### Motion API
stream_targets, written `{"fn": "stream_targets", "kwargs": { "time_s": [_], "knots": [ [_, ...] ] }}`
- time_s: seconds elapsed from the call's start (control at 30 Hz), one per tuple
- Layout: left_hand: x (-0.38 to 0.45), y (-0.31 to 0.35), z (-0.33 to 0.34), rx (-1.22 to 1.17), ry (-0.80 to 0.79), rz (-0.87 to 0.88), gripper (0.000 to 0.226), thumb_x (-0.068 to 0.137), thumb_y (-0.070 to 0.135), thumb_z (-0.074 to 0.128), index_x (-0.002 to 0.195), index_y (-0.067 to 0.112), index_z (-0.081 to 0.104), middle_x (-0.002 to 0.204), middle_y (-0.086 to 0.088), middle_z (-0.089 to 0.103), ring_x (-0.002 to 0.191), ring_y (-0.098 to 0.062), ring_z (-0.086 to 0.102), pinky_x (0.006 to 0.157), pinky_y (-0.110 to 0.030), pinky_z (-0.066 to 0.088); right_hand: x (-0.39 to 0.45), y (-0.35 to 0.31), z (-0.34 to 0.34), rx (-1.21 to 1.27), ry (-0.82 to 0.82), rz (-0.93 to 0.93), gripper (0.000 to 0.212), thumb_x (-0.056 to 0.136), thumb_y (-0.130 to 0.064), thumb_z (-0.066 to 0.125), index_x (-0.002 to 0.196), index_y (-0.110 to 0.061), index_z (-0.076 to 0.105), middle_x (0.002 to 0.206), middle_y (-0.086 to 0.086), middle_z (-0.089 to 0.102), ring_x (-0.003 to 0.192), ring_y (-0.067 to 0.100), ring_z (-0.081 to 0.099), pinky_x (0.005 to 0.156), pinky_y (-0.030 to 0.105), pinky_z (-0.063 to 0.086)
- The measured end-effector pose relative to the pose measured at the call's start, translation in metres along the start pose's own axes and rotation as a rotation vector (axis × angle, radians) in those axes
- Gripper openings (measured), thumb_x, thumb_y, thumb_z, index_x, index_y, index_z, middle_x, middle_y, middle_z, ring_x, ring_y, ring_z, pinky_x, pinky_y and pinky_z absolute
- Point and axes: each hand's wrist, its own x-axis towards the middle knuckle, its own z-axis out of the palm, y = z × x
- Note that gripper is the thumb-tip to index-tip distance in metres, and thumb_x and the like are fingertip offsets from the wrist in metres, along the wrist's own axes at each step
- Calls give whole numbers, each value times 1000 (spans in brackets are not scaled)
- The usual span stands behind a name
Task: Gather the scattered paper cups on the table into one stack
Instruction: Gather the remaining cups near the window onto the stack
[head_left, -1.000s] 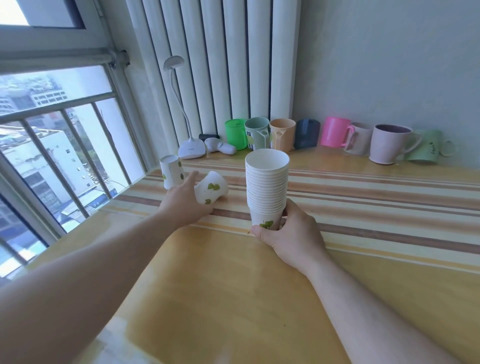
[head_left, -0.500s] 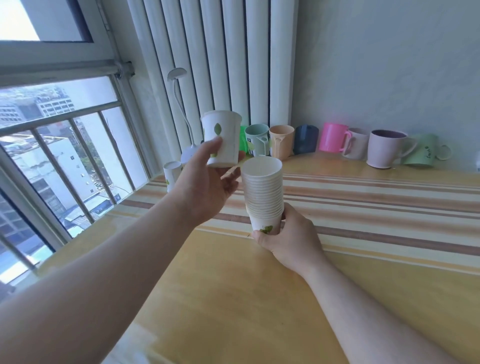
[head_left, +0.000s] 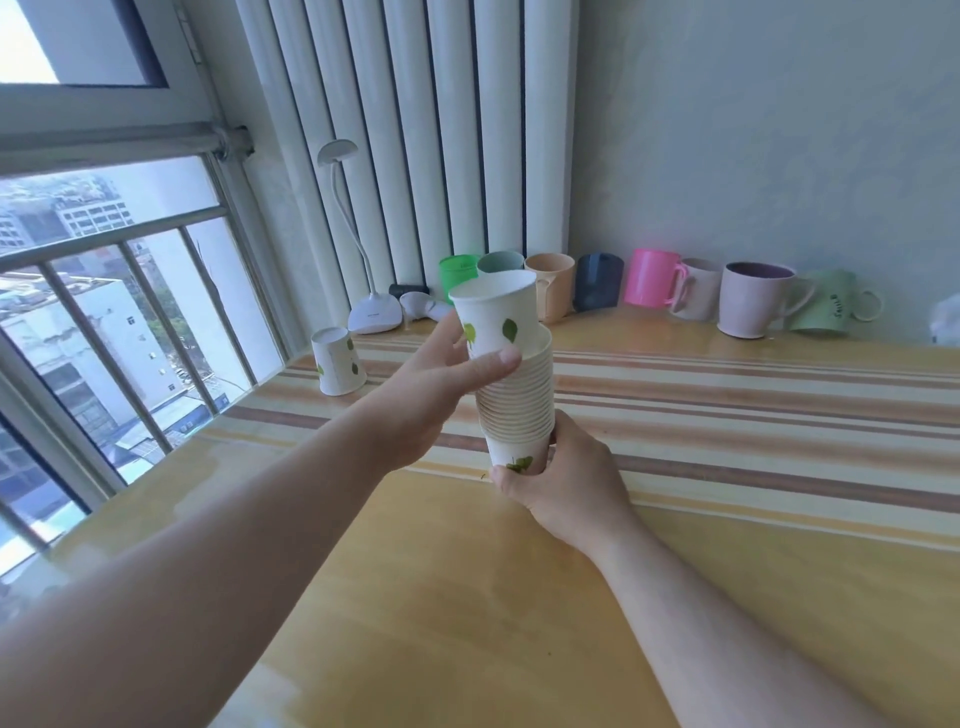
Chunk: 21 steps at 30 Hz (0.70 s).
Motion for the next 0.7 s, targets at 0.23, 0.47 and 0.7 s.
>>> {"fn": "stream_targets", "kwargs": {
  "time_s": [0.23,0.47,0.7],
  "knots": [
    [2,-46,-62,390,456,-110,53,82,85,58,116,48,73,128,20,68,124,-4,60,109,-43,46,3,4,3,4,14,23,43,63,-61,81,97,-46,58,90,-21,71,84,-3,66,64,26,50],
    [37,-80,-137,784,856,-341,76,84,22,65,148,53,37,157,-1,22,142,-32,28,104,-42,41,7,4,7,-14,34,34,45,60,-63,81,96,-49,57,95,-35,67,79,-2,66,62,28,50],
    [47,-95,-151,728,866,-347,39,87,32,69,121,26,52,133,-6,52,104,-31,60,77,-42,50,8,4,8,-25,39,28,45,60,-63,82,95,-48,58,98,-41,64,85,-6,64,62,28,53]
  ]
}}
